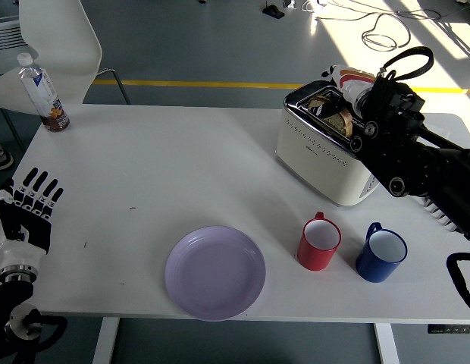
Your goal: Push plate across desktop,pick up the break from the machine,place the break in the plate
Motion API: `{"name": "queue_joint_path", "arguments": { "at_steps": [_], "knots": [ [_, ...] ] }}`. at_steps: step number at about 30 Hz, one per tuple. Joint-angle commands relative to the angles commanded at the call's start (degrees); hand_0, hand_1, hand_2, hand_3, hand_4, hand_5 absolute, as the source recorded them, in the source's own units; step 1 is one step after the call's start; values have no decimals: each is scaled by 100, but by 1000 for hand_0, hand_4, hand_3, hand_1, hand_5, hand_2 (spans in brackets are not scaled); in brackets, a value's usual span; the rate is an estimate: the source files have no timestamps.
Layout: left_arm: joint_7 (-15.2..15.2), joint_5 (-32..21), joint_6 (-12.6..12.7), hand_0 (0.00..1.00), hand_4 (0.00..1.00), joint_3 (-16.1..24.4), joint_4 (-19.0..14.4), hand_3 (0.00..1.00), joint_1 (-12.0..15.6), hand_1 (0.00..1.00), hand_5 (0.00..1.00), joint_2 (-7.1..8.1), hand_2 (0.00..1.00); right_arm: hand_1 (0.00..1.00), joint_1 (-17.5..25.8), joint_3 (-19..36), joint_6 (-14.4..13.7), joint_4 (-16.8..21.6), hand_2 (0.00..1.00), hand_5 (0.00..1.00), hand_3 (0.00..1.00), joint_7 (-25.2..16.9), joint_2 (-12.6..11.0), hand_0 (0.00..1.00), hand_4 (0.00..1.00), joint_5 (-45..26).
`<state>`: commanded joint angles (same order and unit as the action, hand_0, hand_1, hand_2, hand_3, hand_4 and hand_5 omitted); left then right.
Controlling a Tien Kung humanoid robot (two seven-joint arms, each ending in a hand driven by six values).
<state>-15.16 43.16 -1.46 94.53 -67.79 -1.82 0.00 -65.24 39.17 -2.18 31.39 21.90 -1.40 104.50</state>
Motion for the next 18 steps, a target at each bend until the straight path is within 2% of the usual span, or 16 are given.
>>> {"name": "queue_joint_path", "arguments": {
  "at_steps": [3, 4, 9, 10, 15, 16, 18],
  "knots": [
    [-6, -2, 5, 795, 544, -2, 4, 782, -7, 776, 998, 0, 825, 689, -9, -56, 0, -109, 668, 337, 822, 45, 67, 695, 820, 61],
    [-7, -2, 6, 793, 543, -1, 6, 781, -3, 774, 998, 0, 823, 602, -17, -67, -8, -152, 579, 326, 760, 56, 91, 557, 808, 102],
    [-6, -6, 9, 793, 543, -11, 23, 781, 7, 774, 998, 0, 823, 602, -50, -143, -63, -279, 579, 326, 760, 48, 140, 557, 808, 99],
    [-6, -5, 8, 794, 542, -13, 25, 781, 5, 771, 998, 0, 823, 524, -55, -151, -73, -297, 516, 267, 666, 45, 140, 467, 730, 85],
    [-10, -1, 5, 794, 542, -21, 42, 781, -9, 771, 998, 0, 823, 524, -83, -186, -140, -351, 516, 267, 666, 45, 140, 467, 730, 125],
    [-10, 0, 5, 794, 542, -21, 43, 781, -10, 770, 998, 0, 823, 472, -85, -188, -143, -354, 475, 178, 594, 45, 140, 414, 591, 130],
    [-10, 0, 8, 794, 542, -23, 40, 781, -11, 770, 998, 0, 823, 472, -100, -241, -151, -396, 475, 178, 594, 41, 140, 414, 591, 146]
  ]
}}
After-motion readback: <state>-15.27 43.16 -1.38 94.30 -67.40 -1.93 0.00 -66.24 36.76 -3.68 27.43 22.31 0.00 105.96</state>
